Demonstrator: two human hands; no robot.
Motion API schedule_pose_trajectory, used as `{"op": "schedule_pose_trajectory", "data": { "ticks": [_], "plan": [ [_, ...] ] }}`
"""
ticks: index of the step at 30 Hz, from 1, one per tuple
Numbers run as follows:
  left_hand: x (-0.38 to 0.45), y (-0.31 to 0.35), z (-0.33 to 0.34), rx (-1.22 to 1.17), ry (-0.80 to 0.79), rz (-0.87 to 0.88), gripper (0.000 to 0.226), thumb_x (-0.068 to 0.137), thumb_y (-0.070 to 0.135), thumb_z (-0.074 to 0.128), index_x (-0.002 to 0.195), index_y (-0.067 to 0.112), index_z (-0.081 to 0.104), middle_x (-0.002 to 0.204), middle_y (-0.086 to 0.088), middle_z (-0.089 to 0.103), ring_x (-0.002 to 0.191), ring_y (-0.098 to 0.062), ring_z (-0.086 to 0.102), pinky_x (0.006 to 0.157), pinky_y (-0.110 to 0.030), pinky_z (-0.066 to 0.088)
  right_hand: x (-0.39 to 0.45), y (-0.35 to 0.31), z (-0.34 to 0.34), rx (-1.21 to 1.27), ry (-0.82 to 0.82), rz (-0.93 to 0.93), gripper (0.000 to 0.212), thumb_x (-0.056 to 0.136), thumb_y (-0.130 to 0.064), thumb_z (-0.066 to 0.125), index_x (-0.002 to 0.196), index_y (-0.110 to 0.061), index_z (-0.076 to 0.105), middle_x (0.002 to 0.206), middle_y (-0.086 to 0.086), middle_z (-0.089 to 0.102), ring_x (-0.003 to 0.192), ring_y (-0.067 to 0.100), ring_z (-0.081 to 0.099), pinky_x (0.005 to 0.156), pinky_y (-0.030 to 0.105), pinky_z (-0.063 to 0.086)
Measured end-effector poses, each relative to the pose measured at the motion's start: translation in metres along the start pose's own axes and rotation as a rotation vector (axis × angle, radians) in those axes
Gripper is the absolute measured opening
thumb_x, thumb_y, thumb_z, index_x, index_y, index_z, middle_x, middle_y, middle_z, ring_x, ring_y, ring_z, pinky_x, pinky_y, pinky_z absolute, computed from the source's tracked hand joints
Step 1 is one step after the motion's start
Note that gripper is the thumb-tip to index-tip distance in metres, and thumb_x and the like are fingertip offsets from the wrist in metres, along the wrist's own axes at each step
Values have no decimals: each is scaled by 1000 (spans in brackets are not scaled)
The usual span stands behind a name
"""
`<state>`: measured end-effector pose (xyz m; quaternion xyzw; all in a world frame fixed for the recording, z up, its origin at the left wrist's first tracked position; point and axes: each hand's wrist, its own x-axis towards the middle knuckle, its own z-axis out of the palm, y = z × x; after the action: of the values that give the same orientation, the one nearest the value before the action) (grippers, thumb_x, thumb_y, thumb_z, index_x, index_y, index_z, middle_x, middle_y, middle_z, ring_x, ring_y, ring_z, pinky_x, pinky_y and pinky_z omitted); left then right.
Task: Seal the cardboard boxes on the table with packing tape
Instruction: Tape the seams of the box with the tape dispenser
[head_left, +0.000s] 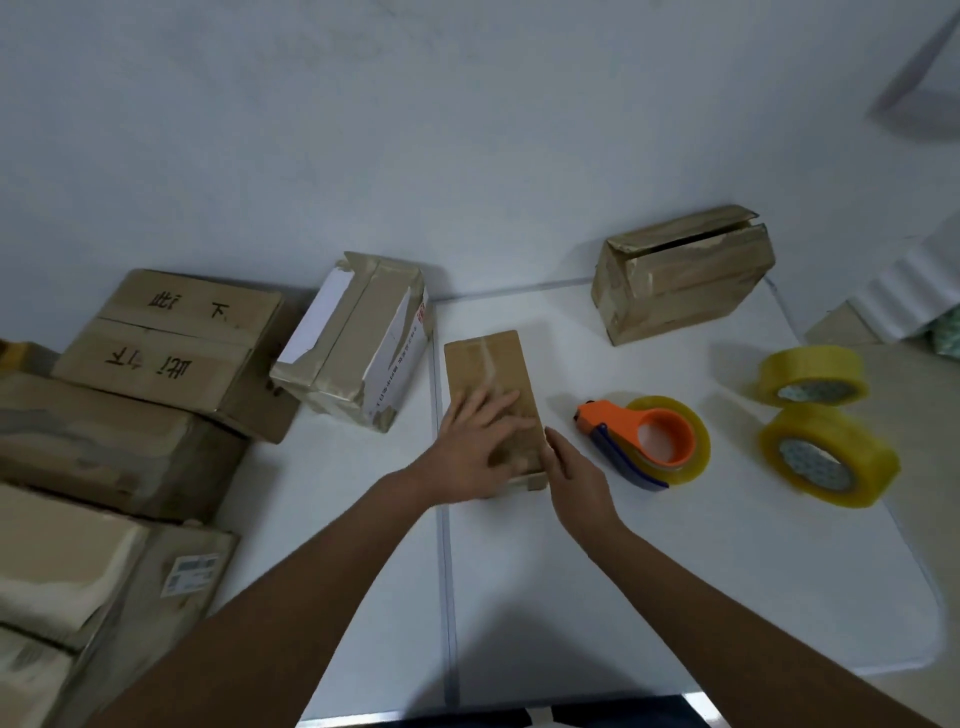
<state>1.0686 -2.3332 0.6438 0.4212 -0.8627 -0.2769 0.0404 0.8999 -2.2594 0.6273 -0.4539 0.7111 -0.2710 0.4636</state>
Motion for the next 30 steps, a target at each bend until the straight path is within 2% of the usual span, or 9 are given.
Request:
{"op": "schedule_pose_trajectory", "data": {
  "ticks": [2, 4, 5, 9, 14, 18, 21, 25, 30],
  "plan": [
    [-16, -8, -18, -253, 173, -184, 35, 100, 38, 53, 135, 32, 54, 157, 10, 35, 148, -13, 22, 121, -40, 15, -4, -4, 0, -91, 35, -77, 49, 104, -37, 37, 151, -21, 35, 149, 0, 45, 133, 14, 45, 104, 24, 37],
    [-41, -16, -24, -618, 380, -495, 24, 101, 33, 54, 124, 31, 62, 141, 10, 53, 130, -8, 49, 111, -33, 38, -9, -8, 1, -238, 70, -262, 52, 103, -34, 43, 151, -19, 31, 159, -3, 28, 145, 13, 26, 116, 29, 23],
    [-52, -20, -22, -814, 434, -649, 21, 101, 32, 55, 120, 30, 64, 134, 8, 59, 121, -8, 56, 107, -33, 42, -9, -10, 3, -339, 61, -363, 54, 102, -32, 46, 152, -19, 30, 161, -3, 22, 148, 14, 18, 119, 30, 17],
    [-80, -36, 12, -1477, 416, -1011, 27, 102, 26, 54, 121, 10, 63, 128, -8, 64, 110, -20, 64, 104, -37, 45, -3, -18, 12, -674, -83, -552, 63, 100, -44, 41, 155, -23, 19, 163, -5, 4, 151, 15, -1, 118, 31, 0],
    [-78, -11, 41, -1830, 346, -1081, 41, 104, 36, 46, 118, 1, 63, 116, -13, 68, 97, -22, 68, 88, -34, 52, 15, -20, 25, -938, -130, -611, 78, 90, -68, 19, 156, -29, 11, 164, -10, 0, 151, 17, -8, 120, 42, -1],
    [-77, -5, 42, -1932, 354, -1030, 43, 103, 39, 49, 120, 2, 65, 110, -8, 72, 91, -16, 72, 82, -27, 55, 16, -17, 27, -1069, -75, -611, 75, 95, -67, 14, 155, -23, 23, 163, -3, 17, 150, 24, 10, 119, 46, 11],
    [-80, -7, 38, -1919, 349, -967, 37, 100, 35, 56, 116, 4, 68, 107, -5, 72, 97, -15, 69, 87, -26, 54, 15, -16, 27, -1101, -81, -606, 77, 96, -69, 7, 155, -22, 23, 163, -3, 15, 150, 25, 12, 119, 47, 15],
    [-85, -5, 33, -1781, 354, -858, 17, 97, 22, 62, 104, 10, 71, 89, 0, 73, 91, -12, 68, 91, -26, 50, 17, -15, 27, -1119, -98, -593, 80, 94, -72, 5, 156, -23, 17, 164, -3, 10, 151, 25, 7, 119, 50, 18],
    [-87, -5, 35, -1599, 423, -827, 19, 96, 12, 63, 111, 2, 69, 92, -2, 75, 92, -15, 69, 89, -27, 52, 18, -15, 27, -1163, -92, -599, 80, 94, -71, 5, 155, -23, 22, 163, -2, 16, 150, 28, 15, 117, 50, 22]
  ]
}}
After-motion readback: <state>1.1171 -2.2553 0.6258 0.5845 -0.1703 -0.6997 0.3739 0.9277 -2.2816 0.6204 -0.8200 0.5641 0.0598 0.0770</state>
